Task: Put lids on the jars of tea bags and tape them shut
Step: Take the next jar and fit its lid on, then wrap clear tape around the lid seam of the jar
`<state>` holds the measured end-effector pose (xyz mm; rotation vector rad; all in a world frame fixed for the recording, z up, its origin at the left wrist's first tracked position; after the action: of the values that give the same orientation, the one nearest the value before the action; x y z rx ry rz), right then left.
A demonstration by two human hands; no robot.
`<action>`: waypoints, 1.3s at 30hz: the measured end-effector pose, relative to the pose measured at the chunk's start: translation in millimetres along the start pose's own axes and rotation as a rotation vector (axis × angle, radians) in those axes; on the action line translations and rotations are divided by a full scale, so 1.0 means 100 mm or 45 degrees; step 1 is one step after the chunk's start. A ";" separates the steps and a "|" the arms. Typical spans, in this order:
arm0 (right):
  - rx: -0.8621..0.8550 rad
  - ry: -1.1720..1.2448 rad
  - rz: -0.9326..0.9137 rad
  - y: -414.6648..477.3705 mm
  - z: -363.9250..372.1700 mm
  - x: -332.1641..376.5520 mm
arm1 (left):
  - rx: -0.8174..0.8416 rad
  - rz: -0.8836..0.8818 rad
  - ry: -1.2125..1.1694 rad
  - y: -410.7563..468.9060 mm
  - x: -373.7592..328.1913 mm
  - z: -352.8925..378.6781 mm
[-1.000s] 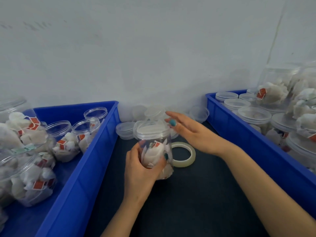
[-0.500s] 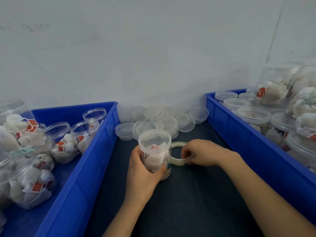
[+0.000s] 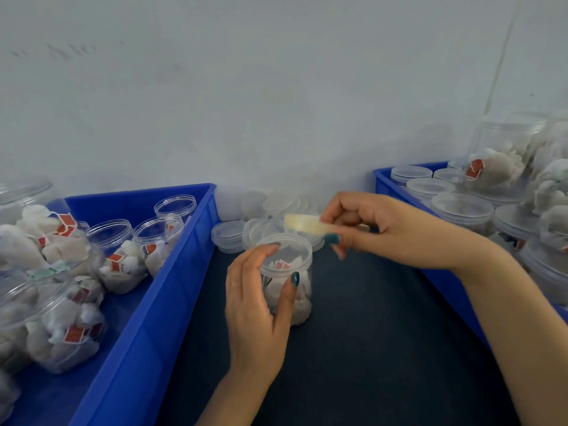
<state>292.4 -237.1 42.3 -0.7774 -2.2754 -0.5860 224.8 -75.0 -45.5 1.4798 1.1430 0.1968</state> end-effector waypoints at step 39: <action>-0.224 -0.924 -0.193 0.10 0.40 0.34 | -0.188 0.097 0.139 0.11 0.00 -0.24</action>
<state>261.2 -194.1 40.8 -1.0315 -2.9946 -0.6516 213.9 -56.7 -29.0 1.3957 1.1347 0.4103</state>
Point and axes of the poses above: each hand's wrist, its own y-axis towards the middle knuckle, its own z-axis out of the palm, x = y × z, the point moved 7 cm from there along y, towards the middle knuckle, and after that the axes turned 4 degrees about z, right-handed, at the moved point
